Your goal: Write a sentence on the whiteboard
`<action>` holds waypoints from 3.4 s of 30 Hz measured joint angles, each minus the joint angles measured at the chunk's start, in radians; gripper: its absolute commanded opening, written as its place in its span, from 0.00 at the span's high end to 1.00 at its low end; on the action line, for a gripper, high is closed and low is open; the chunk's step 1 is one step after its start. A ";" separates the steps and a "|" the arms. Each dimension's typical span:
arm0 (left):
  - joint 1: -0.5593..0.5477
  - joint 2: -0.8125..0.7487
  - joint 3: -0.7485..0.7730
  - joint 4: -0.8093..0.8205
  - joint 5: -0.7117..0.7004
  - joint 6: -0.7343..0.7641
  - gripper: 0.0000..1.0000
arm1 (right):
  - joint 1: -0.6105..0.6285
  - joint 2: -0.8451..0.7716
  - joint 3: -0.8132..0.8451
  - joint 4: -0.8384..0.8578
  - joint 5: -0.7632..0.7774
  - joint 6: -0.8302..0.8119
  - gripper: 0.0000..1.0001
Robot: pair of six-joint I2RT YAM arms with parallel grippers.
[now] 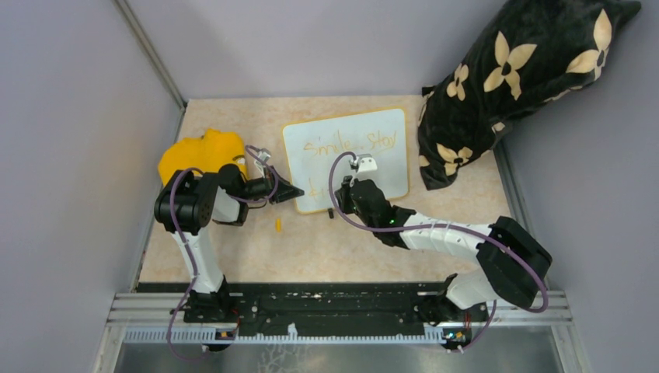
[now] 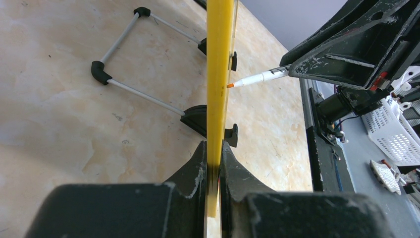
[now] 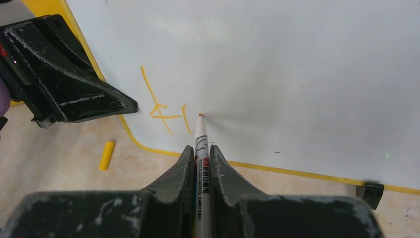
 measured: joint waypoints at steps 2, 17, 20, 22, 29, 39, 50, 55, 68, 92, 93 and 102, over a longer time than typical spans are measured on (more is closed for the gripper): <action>0.000 0.000 0.000 0.000 0.000 0.000 1.00 | 0.000 0.000 -0.001 0.001 0.000 0.005 1.00; 0.000 0.000 0.000 0.000 0.000 0.000 1.00 | 0.000 0.000 -0.030 0.008 -0.014 0.024 1.00; 0.000 0.000 0.000 0.000 0.000 0.000 1.00 | 0.000 0.000 -0.029 0.008 -0.014 0.024 1.00; 0.000 0.000 0.000 0.000 0.000 0.000 1.00 | 0.000 0.000 -0.026 0.005 -0.014 0.023 1.00; 0.000 0.000 0.000 0.000 0.000 0.000 1.00 | -0.003 0.004 0.004 -0.013 -0.011 0.015 1.00; 0.000 0.002 0.002 0.000 0.000 -0.002 1.00 | -0.022 0.006 0.020 -0.015 -0.026 0.014 1.00; 0.000 0.002 0.002 0.000 0.000 -0.002 1.00 | -0.049 -0.024 0.013 -0.020 -0.030 0.015 1.00; 0.000 0.002 0.002 0.000 0.001 -0.002 1.00 | -0.051 -0.038 -0.013 -0.016 -0.026 0.016 1.00; 0.000 0.002 0.002 0.000 0.002 -0.002 1.00 | -0.051 -0.065 -0.080 -0.009 -0.034 0.028 1.00; 0.000 0.002 0.002 0.000 0.003 -0.002 1.00 | -0.063 -0.250 -0.080 -0.037 0.035 -0.077 1.00; 0.000 0.002 0.002 0.000 0.003 -0.002 1.00 | -0.063 -0.250 -0.079 -0.037 0.040 -0.085 1.00; 0.000 0.002 0.002 0.001 0.003 -0.002 1.00 | -0.063 -0.207 -0.035 -0.029 0.056 -0.132 1.00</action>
